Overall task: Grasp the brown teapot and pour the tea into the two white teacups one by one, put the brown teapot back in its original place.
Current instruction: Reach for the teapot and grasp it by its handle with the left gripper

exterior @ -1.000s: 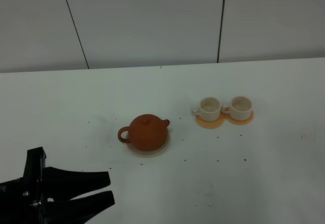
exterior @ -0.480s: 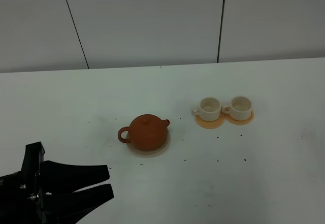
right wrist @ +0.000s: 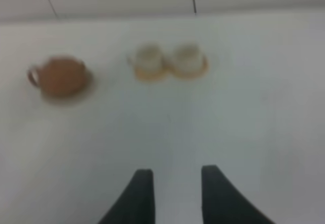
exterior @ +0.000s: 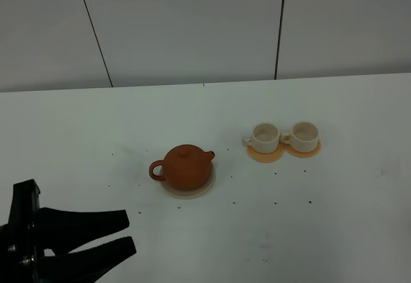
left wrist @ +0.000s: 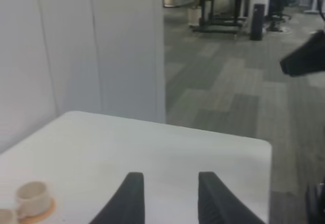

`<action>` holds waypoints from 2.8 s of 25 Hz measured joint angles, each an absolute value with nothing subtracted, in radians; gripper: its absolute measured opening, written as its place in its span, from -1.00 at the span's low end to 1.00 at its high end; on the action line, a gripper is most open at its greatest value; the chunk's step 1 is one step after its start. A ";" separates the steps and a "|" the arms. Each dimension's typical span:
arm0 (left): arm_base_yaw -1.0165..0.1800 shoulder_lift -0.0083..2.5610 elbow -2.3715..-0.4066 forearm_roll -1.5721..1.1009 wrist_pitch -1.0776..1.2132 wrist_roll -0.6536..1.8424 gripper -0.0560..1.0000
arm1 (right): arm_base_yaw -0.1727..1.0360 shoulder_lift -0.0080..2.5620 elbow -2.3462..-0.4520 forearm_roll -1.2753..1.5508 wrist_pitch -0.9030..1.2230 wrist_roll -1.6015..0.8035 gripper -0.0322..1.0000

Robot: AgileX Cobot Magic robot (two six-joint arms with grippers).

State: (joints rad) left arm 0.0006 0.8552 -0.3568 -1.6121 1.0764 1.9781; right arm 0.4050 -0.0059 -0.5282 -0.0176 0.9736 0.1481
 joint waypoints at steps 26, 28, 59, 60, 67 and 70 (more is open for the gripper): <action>0.001 0.816 -0.400 -1.470 0.777 1.732 -0.41 | 0.405 -0.007 -0.486 -0.054 1.062 0.124 -0.49; 0.001 0.816 -0.455 -1.384 0.769 1.682 -0.41 | 0.403 -0.007 -0.486 -0.054 1.062 0.125 -0.48; 0.001 1.269 -1.198 -0.507 1.055 1.020 -0.41 | 0.187 -0.007 -0.486 -0.054 1.062 0.125 -0.48; 0.001 1.295 -1.227 -0.492 1.065 1.016 -0.41 | 0.187 -0.007 -0.486 -0.054 1.062 0.125 -0.48; -0.017 1.486 -1.374 -0.356 1.187 0.996 -0.41 | 0.187 -0.007 -0.486 -0.054 1.062 0.125 -0.48; -0.069 1.554 -1.404 -0.233 1.188 0.993 -0.41 | 0.187 -0.007 -0.486 -0.054 1.062 0.125 -0.48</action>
